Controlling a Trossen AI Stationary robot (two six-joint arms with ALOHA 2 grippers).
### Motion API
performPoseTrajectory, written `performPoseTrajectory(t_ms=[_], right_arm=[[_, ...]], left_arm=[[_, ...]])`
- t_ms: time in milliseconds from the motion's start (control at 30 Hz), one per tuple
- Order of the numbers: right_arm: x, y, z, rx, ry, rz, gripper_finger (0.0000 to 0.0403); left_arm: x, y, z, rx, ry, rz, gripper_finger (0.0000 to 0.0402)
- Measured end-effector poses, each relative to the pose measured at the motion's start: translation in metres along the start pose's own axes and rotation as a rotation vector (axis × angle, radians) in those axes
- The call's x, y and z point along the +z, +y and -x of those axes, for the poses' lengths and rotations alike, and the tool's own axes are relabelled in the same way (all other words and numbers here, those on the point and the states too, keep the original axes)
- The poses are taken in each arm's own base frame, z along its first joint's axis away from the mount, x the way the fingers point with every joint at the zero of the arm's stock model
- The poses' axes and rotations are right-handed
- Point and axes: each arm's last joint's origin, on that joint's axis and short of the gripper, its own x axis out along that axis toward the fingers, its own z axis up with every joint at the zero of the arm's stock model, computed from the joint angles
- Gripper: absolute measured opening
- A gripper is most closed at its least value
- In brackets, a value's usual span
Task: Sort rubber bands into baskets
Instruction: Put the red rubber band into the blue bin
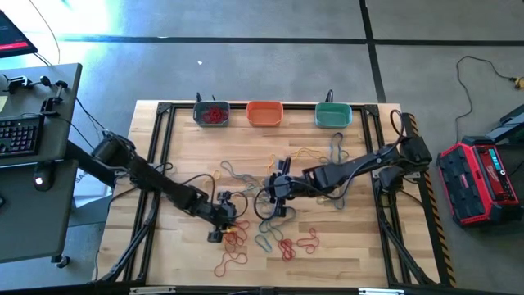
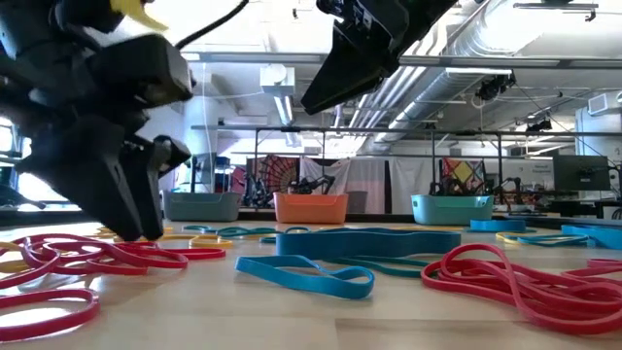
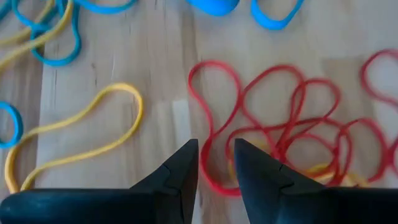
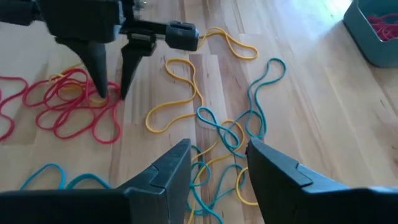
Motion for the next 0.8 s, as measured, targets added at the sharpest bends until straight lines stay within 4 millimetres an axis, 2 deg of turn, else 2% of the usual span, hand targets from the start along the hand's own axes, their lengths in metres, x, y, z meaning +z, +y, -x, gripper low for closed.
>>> performPoseTrajectory(t_ms=[300,533,800], right_arm=[[-0.001,0.001,0.0,-0.003,0.006,0.005,0.0144],[-0.001,0.001,0.0,-0.004,0.006,0.023,0.0144],[-0.001,0.001,0.0,-0.003,0.008,0.032,0.0144]], left_arm=[[0.001,0.001,-0.008,0.06,0.048,0.003,0.0083],[0.004,0.001,-0.003,0.056,0.084,-0.048,0.0009],[0.022,-0.002,0.011,0.085,0.129,-0.112,0.0002]])
